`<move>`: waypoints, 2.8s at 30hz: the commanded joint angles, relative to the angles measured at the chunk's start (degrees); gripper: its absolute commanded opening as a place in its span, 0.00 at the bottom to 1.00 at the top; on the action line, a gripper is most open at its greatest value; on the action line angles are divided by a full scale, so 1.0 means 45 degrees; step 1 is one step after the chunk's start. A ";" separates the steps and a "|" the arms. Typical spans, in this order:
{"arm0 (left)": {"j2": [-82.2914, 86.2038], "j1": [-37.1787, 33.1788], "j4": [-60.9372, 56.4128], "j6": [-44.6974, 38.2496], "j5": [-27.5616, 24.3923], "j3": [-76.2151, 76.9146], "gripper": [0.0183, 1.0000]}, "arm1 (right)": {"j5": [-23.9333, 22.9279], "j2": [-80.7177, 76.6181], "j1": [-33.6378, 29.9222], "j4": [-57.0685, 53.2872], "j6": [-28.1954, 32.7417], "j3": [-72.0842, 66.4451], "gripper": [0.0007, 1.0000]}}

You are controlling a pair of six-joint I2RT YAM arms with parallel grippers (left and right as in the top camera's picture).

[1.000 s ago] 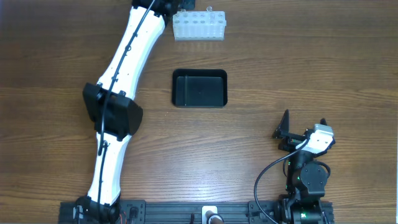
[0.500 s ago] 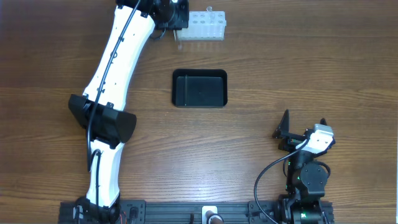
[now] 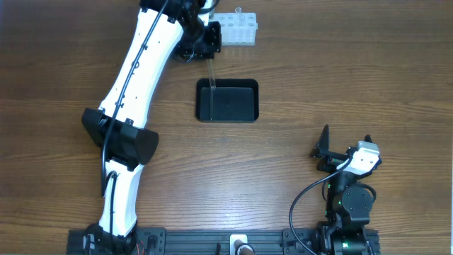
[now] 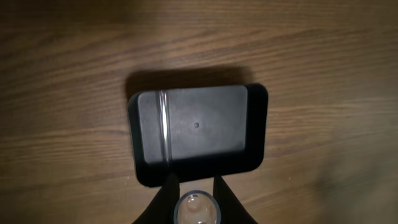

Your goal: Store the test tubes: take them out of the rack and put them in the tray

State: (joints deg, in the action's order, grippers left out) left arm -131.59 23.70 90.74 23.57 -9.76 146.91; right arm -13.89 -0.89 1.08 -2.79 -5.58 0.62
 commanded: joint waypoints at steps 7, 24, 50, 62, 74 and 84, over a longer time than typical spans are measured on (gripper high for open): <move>-0.1345 0.0117 0.0330 0.0199 -0.0253 -0.0097 0.04 | 0.0024 0.0136 -0.0058 -0.0034 0.0073 -0.0068 0.99; -0.3298 0.0772 0.0175 0.0199 -0.0253 -0.0097 0.04 | 0.0024 0.0136 -0.0058 -0.0034 0.0073 -0.0068 0.99; -0.4464 0.0753 -0.0131 0.0204 -0.0636 -0.0097 0.07 | 0.0024 0.0136 -0.0058 -0.0034 0.0073 -0.0068 0.99; -0.4673 0.0622 -0.0306 0.0199 -0.0636 -0.0097 0.08 | 0.0019 0.0136 -0.0058 -0.0039 0.0073 -0.0068 0.99; -0.4716 0.0627 -0.0588 0.0199 -0.0631 -0.0097 0.11 | 0.0024 0.0136 -0.0058 -0.0034 0.0073 -0.0068 0.99; -0.4716 0.0622 -0.0593 0.0199 -0.0491 -0.0097 0.12 | 0.0024 0.0136 -0.0058 -0.0034 0.0073 -0.0068 0.99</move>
State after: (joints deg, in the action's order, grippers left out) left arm -151.44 26.92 88.25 23.68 -12.03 146.47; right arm -13.89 -0.89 1.08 -2.79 -5.54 0.62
